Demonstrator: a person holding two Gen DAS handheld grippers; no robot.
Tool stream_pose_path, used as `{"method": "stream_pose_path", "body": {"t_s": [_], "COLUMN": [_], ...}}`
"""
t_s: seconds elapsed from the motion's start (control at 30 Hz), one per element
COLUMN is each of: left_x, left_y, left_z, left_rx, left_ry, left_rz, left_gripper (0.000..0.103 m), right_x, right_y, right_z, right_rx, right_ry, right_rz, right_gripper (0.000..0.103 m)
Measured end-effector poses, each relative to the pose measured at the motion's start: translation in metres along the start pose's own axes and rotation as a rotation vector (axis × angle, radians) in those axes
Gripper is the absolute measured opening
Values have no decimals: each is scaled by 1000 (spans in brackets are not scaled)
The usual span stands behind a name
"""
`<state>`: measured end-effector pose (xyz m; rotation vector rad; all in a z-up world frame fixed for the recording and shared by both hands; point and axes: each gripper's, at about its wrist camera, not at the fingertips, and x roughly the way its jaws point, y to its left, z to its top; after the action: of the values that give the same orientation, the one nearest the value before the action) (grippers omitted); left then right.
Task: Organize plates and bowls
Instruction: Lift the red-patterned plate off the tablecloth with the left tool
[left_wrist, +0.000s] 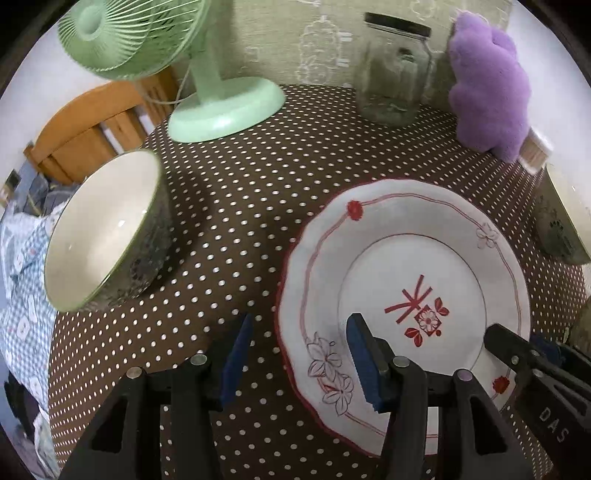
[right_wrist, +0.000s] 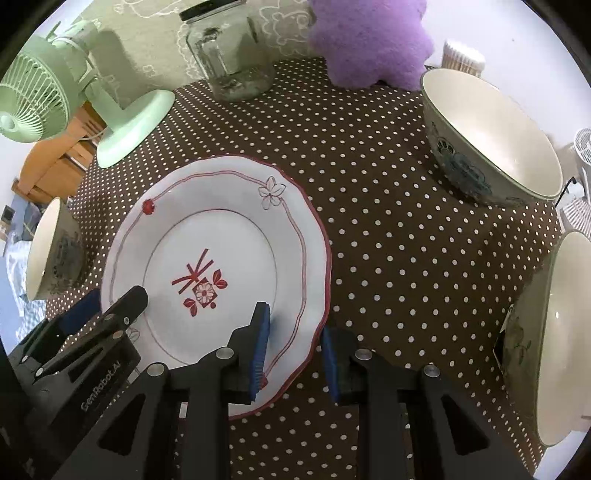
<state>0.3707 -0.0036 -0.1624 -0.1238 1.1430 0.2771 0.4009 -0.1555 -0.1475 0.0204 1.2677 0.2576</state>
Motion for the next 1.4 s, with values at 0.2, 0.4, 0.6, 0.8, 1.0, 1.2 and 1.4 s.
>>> {"method": "stream_pose_path", "body": {"t_s": [0.2,0.4,0.6,0.8,1.0,1.2,1.4], "left_x": [3,9,10,5,-13,-34,-59], "left_y": [-9,-14,-16,-13,-21,-25,-26], "left_z": [1,13,14,8,-5,-14,-19], "left_rx": [38,45,33,11,28,46,66], "left_ry": [1,2,-3,18,19,13,-12], "left_rz": [-4,-35,-22,-38,-28,-48,-70], "left_gripper": [54,56,57,56,56,56,56], "right_x": [11,21,29,25,10,-14,-44], "right_y": [8,8,18,18,8,4,0], "right_z": [13,35,44,42,23,8,-6], "right_rx": [-43,-32,-40,-44,-17,-3,12], "right_ry": [-20,-55,-65,-56,-46,-64,-91], "right_rz": [-41,-39,-34,-38,-34,-56,-73], "right_gripper": [38,42,45,45,45,45,45]}}
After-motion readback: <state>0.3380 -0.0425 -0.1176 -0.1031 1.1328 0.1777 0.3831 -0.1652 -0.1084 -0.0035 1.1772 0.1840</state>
